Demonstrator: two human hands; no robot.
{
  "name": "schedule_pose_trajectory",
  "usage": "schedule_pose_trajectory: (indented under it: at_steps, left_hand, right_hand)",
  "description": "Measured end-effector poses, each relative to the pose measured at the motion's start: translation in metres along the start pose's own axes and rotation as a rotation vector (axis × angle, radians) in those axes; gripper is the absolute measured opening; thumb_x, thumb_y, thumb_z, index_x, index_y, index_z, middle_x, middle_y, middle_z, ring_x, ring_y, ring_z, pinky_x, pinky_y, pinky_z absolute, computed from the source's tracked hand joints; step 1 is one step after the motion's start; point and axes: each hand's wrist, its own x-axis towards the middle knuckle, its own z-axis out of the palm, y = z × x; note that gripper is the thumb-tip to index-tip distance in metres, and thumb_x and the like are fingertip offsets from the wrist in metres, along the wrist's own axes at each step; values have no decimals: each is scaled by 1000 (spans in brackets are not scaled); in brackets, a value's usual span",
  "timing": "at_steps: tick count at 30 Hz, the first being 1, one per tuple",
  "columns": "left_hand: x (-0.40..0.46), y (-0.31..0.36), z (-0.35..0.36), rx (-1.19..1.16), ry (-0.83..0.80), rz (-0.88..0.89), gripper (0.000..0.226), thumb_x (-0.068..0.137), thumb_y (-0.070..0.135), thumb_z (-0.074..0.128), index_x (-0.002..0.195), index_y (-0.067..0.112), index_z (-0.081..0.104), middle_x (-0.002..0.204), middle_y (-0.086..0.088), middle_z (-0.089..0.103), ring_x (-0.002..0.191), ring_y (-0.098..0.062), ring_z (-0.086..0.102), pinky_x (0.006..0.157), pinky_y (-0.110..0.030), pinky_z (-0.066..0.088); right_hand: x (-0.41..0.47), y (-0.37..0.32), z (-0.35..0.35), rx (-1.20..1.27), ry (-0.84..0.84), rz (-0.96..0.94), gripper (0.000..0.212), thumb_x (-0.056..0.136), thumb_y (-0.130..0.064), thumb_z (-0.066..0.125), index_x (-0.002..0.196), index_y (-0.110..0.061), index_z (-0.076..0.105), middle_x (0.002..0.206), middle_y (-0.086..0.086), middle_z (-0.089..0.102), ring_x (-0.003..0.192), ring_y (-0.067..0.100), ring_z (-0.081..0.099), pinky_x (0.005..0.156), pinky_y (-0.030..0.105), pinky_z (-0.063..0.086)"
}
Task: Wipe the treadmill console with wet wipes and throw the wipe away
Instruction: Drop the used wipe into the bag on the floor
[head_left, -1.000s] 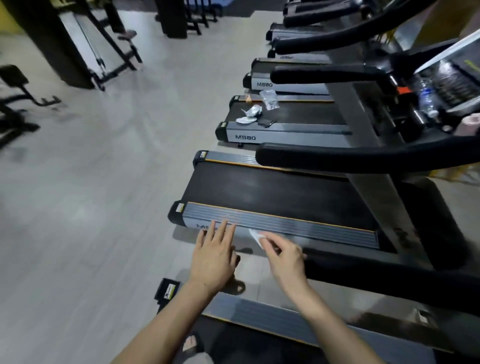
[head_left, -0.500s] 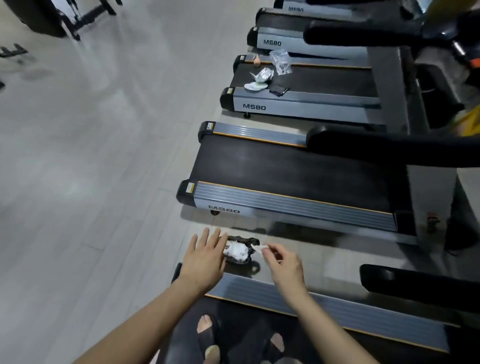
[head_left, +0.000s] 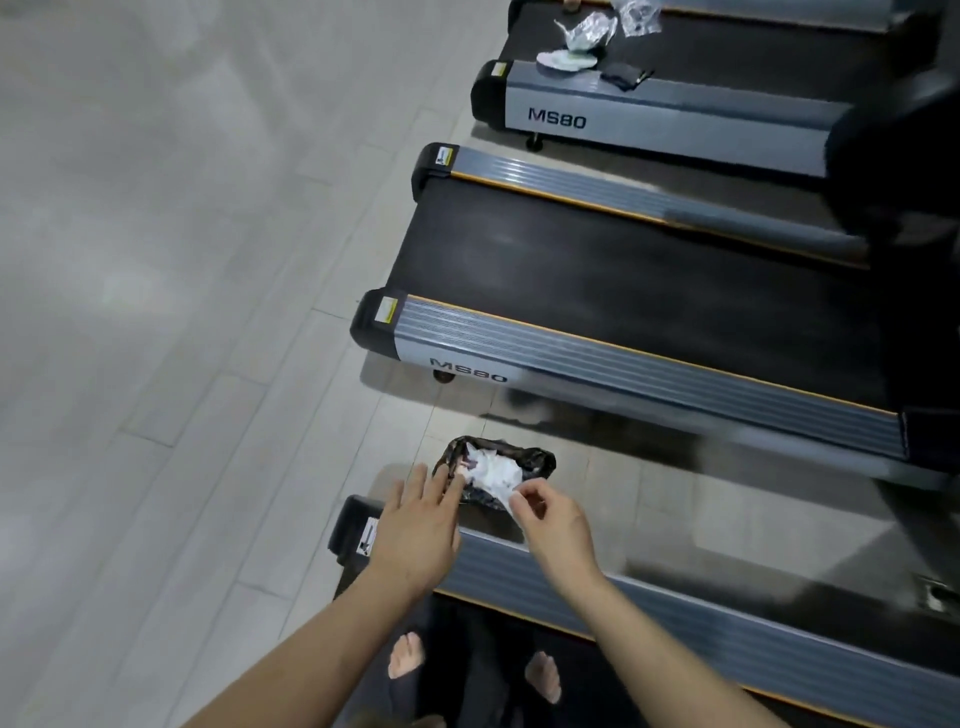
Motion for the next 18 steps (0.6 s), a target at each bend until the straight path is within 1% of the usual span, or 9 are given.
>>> schedule_pose_trajectory:
  at_steps: [3,6,11,13,18]
  left_hand:
    - [57,-14,76,-6,0,-26,62,103,34,41,161,19,24,170,-8,25,157,-36,18,126,-53,20]
    - [112,-22,146,-15,16,-81,61,104,34,40,161,19,24,170,-7,25,157,-36,18,126,-53,20]
    - [199,-34,253,-58,-7,-93,62,106,35,37,163,22,16,172,-5,19,159,-33,12,127,-53,18]
    - [230,-39,292,-47,-5,-89,61,106,36,35,163,23,16,173,-5,18,159,-32,11,127,-52,17]
    - [289,-54,364,-35,39,-85,60,106,39,34,162,24,19,173,-4,17,160,-29,9,128,-50,12]
  right_hand:
    - [56,62,44,-99,-10,15,11,96,-41,64,90,-34,70,80,-13,72,77,8,66,73,40,57]
    - [110,124,84,-199,-22,12,12,97,-41,63,95,-32,71,88,-13,73,82,11,66,76,37,57]
    - [198,209,146,-309,-4,-21,13,98,-42,63,97,-33,72,89,-14,73,84,12,66,74,35,56]
    - [228,236,168,-332,24,-65,13,98,-42,63,96,-32,72,90,-13,73,86,12,67,75,37,57]
    - [292,290,219,-483,92,-202,18,99,-38,62,106,-32,77,107,-8,72,101,18,67,78,34,52]
